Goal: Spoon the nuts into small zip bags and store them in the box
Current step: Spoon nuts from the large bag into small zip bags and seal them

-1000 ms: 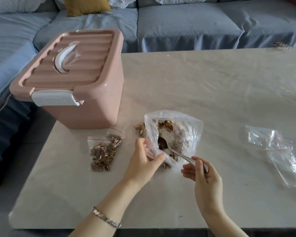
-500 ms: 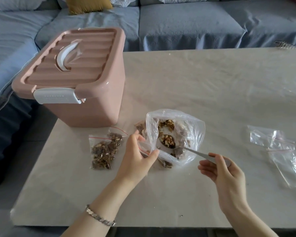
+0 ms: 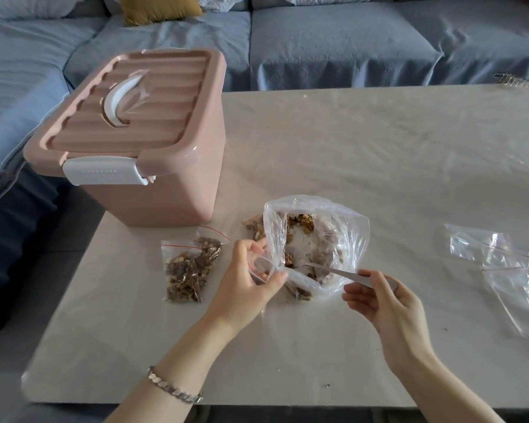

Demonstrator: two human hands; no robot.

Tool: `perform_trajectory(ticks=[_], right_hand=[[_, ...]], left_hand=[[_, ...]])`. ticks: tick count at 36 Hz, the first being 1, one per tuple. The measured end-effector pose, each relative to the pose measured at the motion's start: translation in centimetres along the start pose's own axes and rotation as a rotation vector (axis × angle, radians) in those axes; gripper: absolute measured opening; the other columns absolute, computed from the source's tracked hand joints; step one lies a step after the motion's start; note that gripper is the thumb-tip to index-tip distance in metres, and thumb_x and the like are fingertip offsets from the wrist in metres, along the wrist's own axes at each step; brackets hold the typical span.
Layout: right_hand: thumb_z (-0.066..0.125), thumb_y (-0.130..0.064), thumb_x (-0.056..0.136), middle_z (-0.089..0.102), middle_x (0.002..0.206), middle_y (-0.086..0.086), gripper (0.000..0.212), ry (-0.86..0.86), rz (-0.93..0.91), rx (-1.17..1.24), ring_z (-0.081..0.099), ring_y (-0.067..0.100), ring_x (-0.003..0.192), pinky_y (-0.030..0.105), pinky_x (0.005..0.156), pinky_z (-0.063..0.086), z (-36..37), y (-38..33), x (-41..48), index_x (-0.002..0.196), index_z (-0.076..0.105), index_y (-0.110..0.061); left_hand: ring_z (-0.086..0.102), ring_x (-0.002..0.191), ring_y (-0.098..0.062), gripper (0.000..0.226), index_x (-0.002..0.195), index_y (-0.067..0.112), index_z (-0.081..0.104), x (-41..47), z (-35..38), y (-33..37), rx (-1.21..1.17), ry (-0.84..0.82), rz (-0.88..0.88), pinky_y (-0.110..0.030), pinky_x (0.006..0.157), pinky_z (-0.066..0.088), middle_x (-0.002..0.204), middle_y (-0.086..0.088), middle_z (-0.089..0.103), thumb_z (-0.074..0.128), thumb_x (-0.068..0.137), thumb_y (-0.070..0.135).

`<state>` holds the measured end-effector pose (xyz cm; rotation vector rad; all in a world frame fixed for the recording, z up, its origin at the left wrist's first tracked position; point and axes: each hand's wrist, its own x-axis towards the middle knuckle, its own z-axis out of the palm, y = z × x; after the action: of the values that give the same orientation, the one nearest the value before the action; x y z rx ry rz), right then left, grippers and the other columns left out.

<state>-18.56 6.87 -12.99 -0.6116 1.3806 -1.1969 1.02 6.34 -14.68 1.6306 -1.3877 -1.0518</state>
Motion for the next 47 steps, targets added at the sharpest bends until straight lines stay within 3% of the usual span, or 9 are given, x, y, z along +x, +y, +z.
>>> perform_trajectory(ticks=[6, 10, 14, 22, 25, 29, 35, 42, 47], right_hand=[[0.041, -0.011, 0.097, 0.066, 0.054, 0.009, 0.025, -0.003, 0.022, 0.097, 0.063, 0.014, 0.048, 0.017, 0.048, 0.052, -1.9, -1.1, 0.2, 0.084, 0.06, -0.003], [0.041, -0.012, 0.097, 0.065, 0.052, 0.007, 0.025, -0.014, -0.018, 0.087, 0.061, 0.013, 0.045, 0.016, 0.045, 0.049, -2.8, -2.5, 0.3, 0.084, 0.06, -0.003], [0.04, -0.011, 0.097, 0.062, 0.05, 0.007, 0.027, -0.044, -0.095, 0.024, 0.059, 0.014, 0.043, 0.016, 0.043, 0.047, -2.7, -4.5, 0.3, 0.08, 0.06, -0.004], [0.04, -0.005, 0.096, 0.065, 0.058, 0.013, 0.029, -0.167, -0.386, -0.232, 0.058, 0.02, 0.045, 0.021, 0.044, 0.047, 0.0, -7.4, -1.5, 0.075, 0.06, -0.006], [0.046, -0.021, 0.095, 0.067, 0.064, 0.008, 0.024, -0.222, -0.566, -0.386, 0.061, 0.019, 0.05, 0.023, 0.05, 0.049, 0.6, -6.5, -2.8, 0.077, 0.062, -0.018], [0.04, -0.05, 0.09, 0.066, 0.074, -0.009, 0.025, -0.332, -0.781, -0.613, 0.064, 0.005, 0.064, 0.012, 0.059, 0.048, 0.6, -5.0, -4.0, 0.088, 0.059, -0.034], [0.033, -0.04, 0.099, 0.064, 0.078, -0.01, 0.028, -0.397, -1.081, -0.814, 0.063, 0.005, 0.067, 0.024, 0.059, 0.051, 0.2, -4.3, -4.6, 0.101, 0.056, -0.025], [0.04, -0.051, 0.092, 0.068, 0.073, -0.011, 0.023, -0.177, -0.884, -0.448, 0.064, 0.008, 0.061, 0.013, 0.06, 0.049, -0.2, -5.1, -2.9, 0.088, 0.06, -0.04], [0.041, -0.02, 0.098, 0.068, 0.074, -0.002, 0.021, 0.038, -0.685, -0.426, 0.064, 0.019, 0.061, 0.024, 0.06, 0.053, -1.4, -4.2, 1.0, 0.086, 0.058, -0.024]], left_hand=[[0.053, 0.078, 0.019, 0.038, 0.098, 0.02, 0.039, -0.8, -0.1, 0.0, -0.078, 0.037, 0.039, -0.004, 0.077, 0.04, 0.127, 0.006, 0.053, 0.07, 0.076, 0.025], [0.058, 0.065, -0.003, 0.039, 0.094, 0.03, 0.039, -1.2, -0.1, 0.3, -0.011, 0.12, 0.041, -0.028, 0.072, 0.05, 0.109, 0.013, 0.058, 0.073, 0.075, 0.027], [0.059, 0.079, -0.002, 0.038, 0.094, 0.032, 0.04, -1.3, 0.4, 0.3, 0.079, 0.1, 0.005, -0.012, 0.069, 0.044, 0.105, 0.018, 0.058, 0.073, 0.076, 0.026], [0.061, 0.074, -0.008, 0.042, 0.092, 0.034, 0.04, -1.1, 1.6, 0.1, 0.087, 0.149, 0.013, -0.017, 0.072, 0.047, 0.098, 0.008, 0.06, 0.076, 0.072, 0.025], [0.059, 0.069, -0.005, 0.043, 0.092, 0.034, 0.04, -1.0, 1.7, 0.5, 0.077, 0.167, 0.041, -0.011, 0.067, 0.044, 0.091, 0.009, 0.06, 0.077, 0.072, 0.022], [0.058, 0.072, -0.002, 0.043, 0.086, 0.034, 0.04, -1.1, 1.7, 0.8, 0.068, 0.174, 0.082, -0.002, 0.065, 0.037, 0.08, 0.012, 0.059, 0.077, 0.071, 0.018], [0.06, 0.065, 0.0, 0.04, 0.089, 0.031, 0.042, -1.1, 1.6, 0.8, 0.021, 0.168, 0.067, -0.004, 0.064, 0.041, 0.082, 0.014, 0.062, 0.076, 0.073, 0.016], [0.057, 0.078, 0.012, 0.04, 0.091, 0.028, 0.041, -1.1, 1.3, -0.1, 0.04, 0.275, 0.119, -0.005, 0.066, 0.041, 0.092, 0.011, 0.059, 0.074, 0.075, 0.012], [0.061, 0.081, -0.005, 0.036, 0.089, 0.035, 0.041, -0.2, 0.3, 0.1, -0.011, 0.267, -0.037, -0.014, 0.072, 0.045, 0.098, 0.016, 0.058, 0.073, 0.075, 0.026]])
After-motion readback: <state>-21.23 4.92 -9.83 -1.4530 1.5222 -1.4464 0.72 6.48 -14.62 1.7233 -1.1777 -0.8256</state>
